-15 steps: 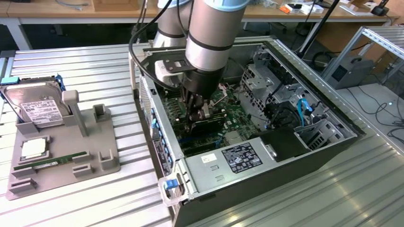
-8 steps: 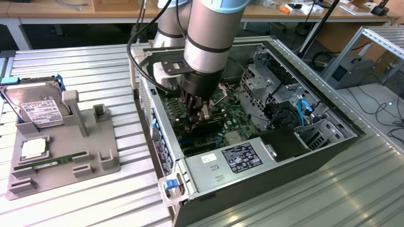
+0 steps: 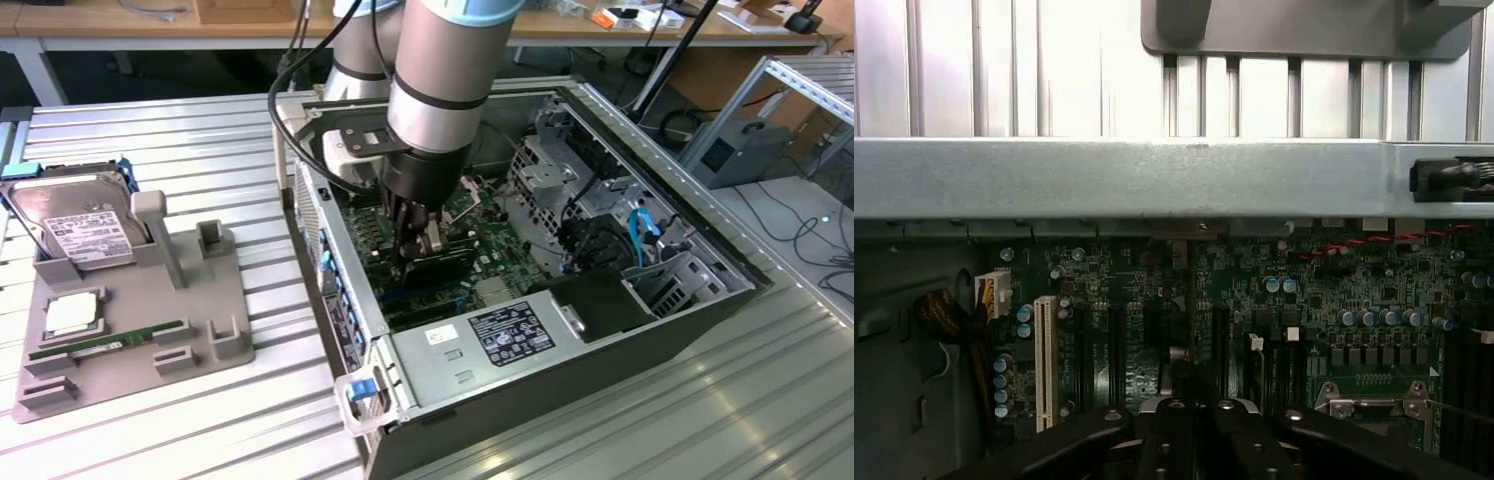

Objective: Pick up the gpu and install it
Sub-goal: 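Press down on the gpu until it lock into place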

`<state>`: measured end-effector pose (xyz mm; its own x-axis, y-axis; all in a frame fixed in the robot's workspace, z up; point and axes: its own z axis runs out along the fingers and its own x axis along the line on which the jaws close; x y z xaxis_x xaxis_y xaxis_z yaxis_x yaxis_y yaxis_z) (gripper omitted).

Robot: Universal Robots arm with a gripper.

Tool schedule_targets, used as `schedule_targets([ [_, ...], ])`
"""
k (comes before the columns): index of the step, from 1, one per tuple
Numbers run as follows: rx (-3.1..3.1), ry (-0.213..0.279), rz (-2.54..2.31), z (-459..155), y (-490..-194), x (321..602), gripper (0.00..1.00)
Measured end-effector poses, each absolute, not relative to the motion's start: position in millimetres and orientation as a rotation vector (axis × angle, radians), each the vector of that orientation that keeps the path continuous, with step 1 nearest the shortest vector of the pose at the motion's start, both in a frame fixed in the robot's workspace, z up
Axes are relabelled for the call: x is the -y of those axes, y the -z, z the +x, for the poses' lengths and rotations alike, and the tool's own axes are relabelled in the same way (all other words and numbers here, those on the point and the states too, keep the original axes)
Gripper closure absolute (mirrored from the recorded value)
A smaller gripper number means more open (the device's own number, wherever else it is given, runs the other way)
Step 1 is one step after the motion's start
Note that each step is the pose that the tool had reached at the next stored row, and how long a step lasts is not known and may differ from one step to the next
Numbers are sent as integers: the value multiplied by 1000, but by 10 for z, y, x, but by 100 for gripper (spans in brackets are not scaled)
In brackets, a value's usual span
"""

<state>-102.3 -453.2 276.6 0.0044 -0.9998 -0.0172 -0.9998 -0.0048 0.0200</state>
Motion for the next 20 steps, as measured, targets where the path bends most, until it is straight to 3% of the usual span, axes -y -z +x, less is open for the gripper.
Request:
schedule_targets([
  [20,2215,41,2225,-1060,-2709,4563,89],
])
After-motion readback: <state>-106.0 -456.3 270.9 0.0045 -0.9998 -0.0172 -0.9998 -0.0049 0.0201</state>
